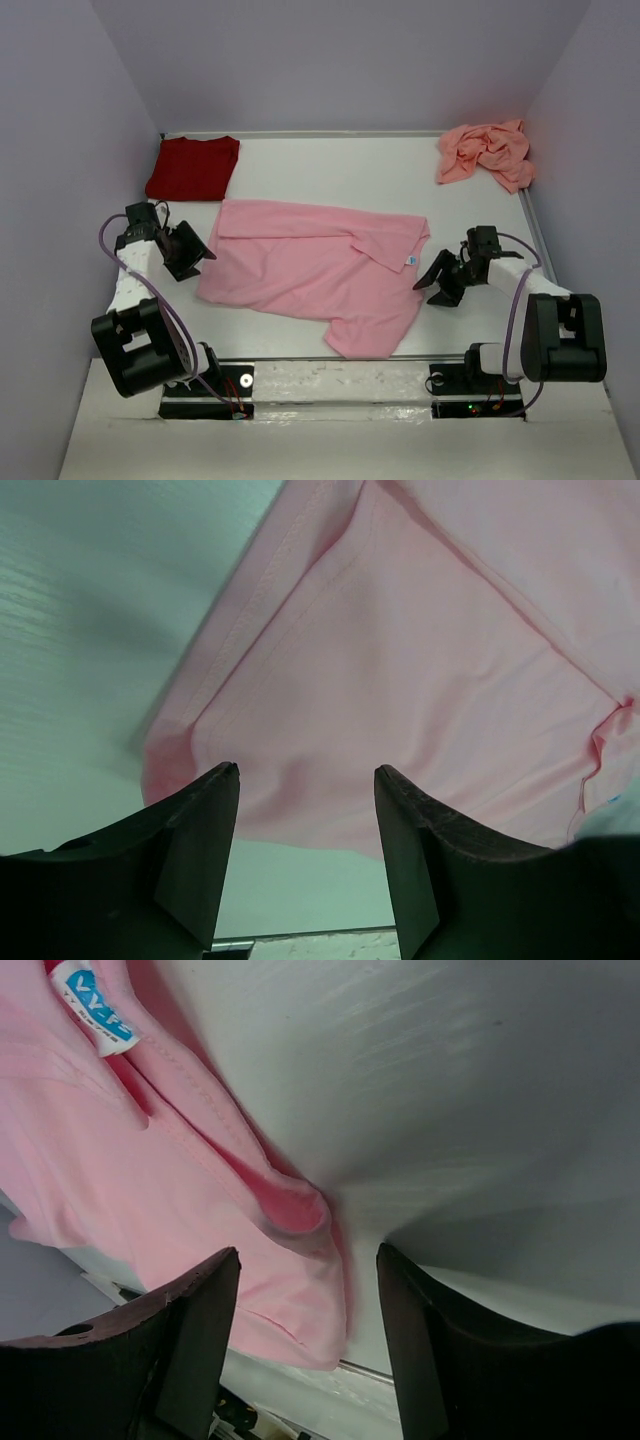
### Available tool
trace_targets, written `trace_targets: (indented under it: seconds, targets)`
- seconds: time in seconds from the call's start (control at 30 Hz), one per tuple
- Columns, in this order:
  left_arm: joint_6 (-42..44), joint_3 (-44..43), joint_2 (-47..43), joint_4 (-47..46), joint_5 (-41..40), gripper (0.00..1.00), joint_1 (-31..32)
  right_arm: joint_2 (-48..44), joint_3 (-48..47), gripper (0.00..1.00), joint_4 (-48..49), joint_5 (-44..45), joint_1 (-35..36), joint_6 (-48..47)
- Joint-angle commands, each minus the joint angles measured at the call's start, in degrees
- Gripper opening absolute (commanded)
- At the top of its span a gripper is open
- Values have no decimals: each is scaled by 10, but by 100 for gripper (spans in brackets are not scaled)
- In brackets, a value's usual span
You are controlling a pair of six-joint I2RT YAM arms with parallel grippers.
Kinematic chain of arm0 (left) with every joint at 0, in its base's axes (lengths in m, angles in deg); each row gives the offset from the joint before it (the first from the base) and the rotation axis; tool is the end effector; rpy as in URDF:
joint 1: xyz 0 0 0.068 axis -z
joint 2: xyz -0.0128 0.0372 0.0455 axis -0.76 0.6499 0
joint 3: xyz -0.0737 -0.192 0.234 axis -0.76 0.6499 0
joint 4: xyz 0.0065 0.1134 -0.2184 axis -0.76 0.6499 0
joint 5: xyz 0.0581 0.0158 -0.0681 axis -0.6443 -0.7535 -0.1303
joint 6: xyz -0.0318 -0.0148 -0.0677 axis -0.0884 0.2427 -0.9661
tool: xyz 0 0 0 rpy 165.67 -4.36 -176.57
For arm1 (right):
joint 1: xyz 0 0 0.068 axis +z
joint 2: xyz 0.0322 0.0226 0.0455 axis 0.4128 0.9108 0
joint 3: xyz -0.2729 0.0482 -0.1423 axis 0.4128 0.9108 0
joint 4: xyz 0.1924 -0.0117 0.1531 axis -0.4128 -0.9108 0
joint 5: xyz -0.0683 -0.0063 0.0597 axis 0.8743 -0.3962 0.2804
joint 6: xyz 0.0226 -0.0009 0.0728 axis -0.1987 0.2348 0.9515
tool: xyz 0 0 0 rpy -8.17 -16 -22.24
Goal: Fold and stack the t-shirts
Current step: Fold the tshirt
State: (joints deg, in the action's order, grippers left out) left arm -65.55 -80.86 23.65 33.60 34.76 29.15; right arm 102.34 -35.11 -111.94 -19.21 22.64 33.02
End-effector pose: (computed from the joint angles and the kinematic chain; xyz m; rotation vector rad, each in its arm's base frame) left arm 0.2316 0.0602 0.2486 -0.7115 2.4565 -0.4772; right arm 0.1887 0.0233 0.1735 0.8147 2.7741 0.7837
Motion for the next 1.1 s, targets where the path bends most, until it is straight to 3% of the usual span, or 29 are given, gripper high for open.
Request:
trace_targets:
  seconds: [0.0,0.13,0.23,0.27,0.3,0.57,1.07]
  targets:
    - [0,-24,10,4,-7,66,0,28,1,61,68,-3,4,4]
    - [4,-36,14,9,-15,66,0,54,1,51,96,-12,4,5]
    - [11,-47,16,16,-23,66,0,73,1,29,112,-19,9,5]
    - [11,-52,16,21,-27,66,0,78,2,5,115,-19,9,3]
    - [13,-55,17,22,-32,66,0,78,4,0,118,-21,9,1]
    - [30,-61,48,46,-78,66,-1,64,-2,0,114,-26,9,0]
    - [27,4,119,15,-28,60,-1,49,-9,0,113,-29,9,5]
